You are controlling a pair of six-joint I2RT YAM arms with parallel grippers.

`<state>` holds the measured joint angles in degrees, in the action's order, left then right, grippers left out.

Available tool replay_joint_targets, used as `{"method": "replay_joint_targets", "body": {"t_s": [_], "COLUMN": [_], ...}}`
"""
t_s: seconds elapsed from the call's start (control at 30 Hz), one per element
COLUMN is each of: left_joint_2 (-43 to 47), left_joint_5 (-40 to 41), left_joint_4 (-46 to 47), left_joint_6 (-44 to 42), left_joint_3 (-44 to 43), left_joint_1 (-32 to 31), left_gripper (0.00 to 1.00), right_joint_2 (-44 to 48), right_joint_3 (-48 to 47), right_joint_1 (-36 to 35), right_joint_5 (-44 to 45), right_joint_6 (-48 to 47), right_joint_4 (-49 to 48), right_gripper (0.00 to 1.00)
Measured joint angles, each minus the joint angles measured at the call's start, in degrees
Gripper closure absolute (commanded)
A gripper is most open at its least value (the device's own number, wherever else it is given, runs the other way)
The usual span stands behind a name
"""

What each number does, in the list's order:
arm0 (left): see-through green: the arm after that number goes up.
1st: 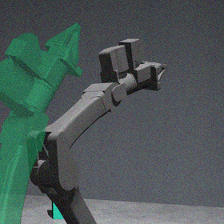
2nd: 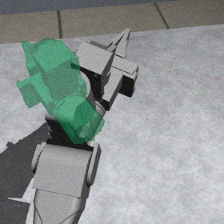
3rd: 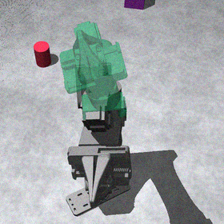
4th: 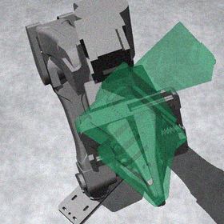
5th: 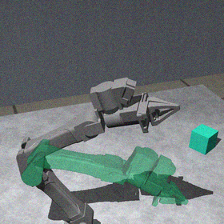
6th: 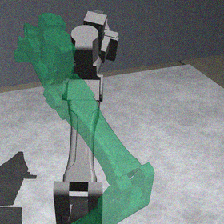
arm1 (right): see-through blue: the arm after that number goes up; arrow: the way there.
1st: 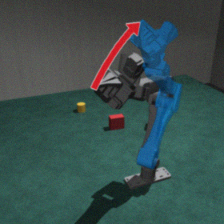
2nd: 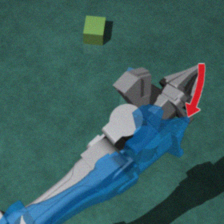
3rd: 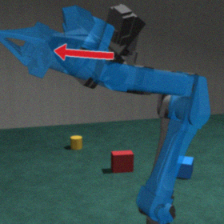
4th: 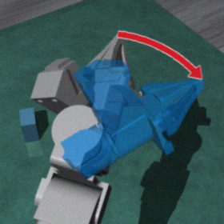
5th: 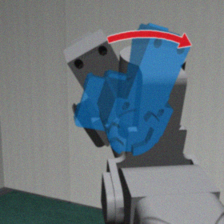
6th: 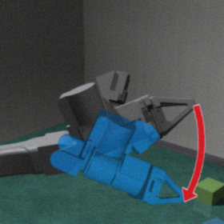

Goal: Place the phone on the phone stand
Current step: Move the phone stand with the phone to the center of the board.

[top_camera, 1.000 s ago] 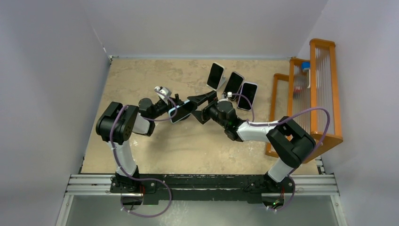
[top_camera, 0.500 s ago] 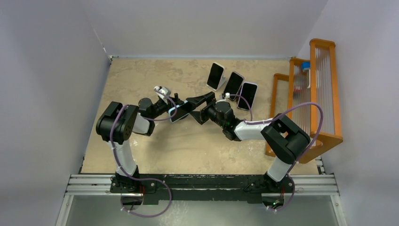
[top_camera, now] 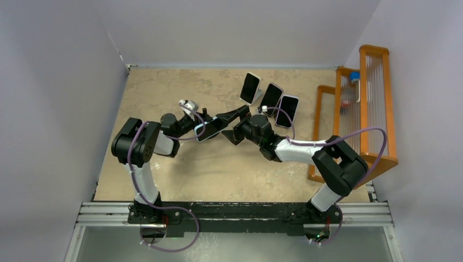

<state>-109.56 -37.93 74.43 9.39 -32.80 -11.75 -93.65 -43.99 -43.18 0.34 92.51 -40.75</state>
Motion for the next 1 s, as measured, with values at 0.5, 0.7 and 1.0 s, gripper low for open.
{"method": "replay_joint_targets", "body": {"t_s": [0.5,0.7,1.0], "left_joint_2": [-3.80,-11.65,-22.93], "left_joint_5": [-8.87,-12.76,-13.99], "left_joint_4": [-9.25,-12.04,-27.15], "left_joint_6": [-3.54,-3.52,-4.74], "left_joint_3": [-10.32,-22.84,-47.28], "left_joint_1": [0.74,1.18,1.18], "left_gripper": [1.00,1.00,1.00], "right_joint_2": [14.95,30.34,37.05], "right_joint_3": [4.33,7.02,8.46], "right_joint_1": [1.36,5.60,8.90], "right_joint_5": [7.08,13.62,16.26], "right_joint_6": [-6.19,-12.81,-17.88], "right_joint_4": [8.74,9.68,12.46], "right_gripper": [0.01,0.01,0.01]}}
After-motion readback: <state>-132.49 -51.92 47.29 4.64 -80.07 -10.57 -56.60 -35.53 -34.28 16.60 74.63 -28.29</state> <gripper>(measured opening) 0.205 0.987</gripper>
